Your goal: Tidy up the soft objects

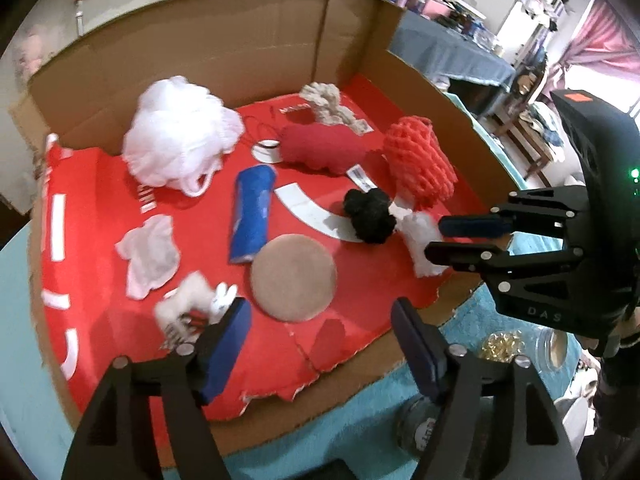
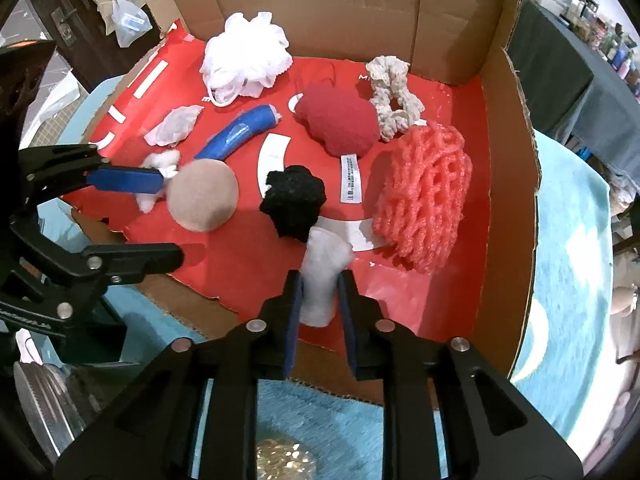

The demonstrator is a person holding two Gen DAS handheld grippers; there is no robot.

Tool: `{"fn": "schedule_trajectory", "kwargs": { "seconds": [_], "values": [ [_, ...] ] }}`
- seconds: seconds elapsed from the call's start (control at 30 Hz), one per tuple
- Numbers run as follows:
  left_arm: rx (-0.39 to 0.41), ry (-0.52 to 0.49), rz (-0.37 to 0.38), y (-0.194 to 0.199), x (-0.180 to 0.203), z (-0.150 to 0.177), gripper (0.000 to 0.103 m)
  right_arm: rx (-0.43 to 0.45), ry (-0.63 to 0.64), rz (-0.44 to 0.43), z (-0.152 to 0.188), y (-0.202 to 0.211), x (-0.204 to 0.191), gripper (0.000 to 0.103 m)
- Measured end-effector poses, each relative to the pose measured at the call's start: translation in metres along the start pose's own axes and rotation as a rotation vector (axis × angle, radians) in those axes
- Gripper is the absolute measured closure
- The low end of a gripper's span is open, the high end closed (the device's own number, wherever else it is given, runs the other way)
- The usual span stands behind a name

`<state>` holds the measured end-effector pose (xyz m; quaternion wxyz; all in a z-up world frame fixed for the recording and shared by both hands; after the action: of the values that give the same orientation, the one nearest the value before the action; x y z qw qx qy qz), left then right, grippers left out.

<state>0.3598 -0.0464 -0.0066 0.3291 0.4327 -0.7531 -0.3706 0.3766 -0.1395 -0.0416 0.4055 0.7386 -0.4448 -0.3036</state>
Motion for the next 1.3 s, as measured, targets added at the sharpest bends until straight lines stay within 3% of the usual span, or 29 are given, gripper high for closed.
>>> {"fn": "schedule_trajectory", "kwargs": {
  "seconds": [0.13, 0.4, 0.43, 0.47, 0.53, 0.63, 0.93, 1.3],
  "values": [
    [0.031, 0.028, -0.046, 0.010, -0.007, 0.002, 0.017, 0.010, -0.009, 0.025, 0.001, 0.003, 0.001, 0.076],
    [0.104, 0.111, -0.145, 0.027, -0.021, 0.000, 0.009, 0.083, -0.071, 0.037, -0.007, 0.032, -0.003, 0.076],
    [0.110, 0.118, -0.156, 0.029, -0.023, 0.001, 0.009, 0.096, -0.078, 0.036, -0.009, 0.036, -0.004, 0.071],
    [0.115, 0.126, -0.175, 0.030, -0.025, 0.001, 0.008, 0.109, -0.086, 0.035, -0.010, 0.040, -0.006, 0.046],
    [0.128, 0.138, -0.201, 0.031, -0.027, 0.001, 0.006, 0.155, -0.088, 0.035, -0.014, 0.049, -0.011, 0.014],
    [0.153, 0.159, -0.230, 0.034, -0.029, 0.002, 0.001, 0.191, -0.080, 0.075, -0.016, 0.056, -0.015, 0.014],
    [0.165, 0.254, -0.297, 0.029, -0.042, 0.013, 0.000, 0.194, -0.150, 0.105, -0.008, 0.041, -0.009, 0.014],
    [0.158, 0.253, -0.330, 0.024, -0.045, 0.019, 0.000, 0.174, -0.141, 0.149, 0.003, 0.027, -0.006, 0.014]
  ]
}}
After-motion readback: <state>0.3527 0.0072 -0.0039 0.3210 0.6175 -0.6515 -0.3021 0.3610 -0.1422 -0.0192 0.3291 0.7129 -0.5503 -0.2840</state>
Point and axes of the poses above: each gripper's, at about its wrist camera, not at the fingertips, and y roughly against the way its jaws point, x to its right, z to its underside, the point moved 10 cm from there along -y, roughly the way its jaws point, and after that the axes turned 6 degrees about x, right-handed, at the moved point
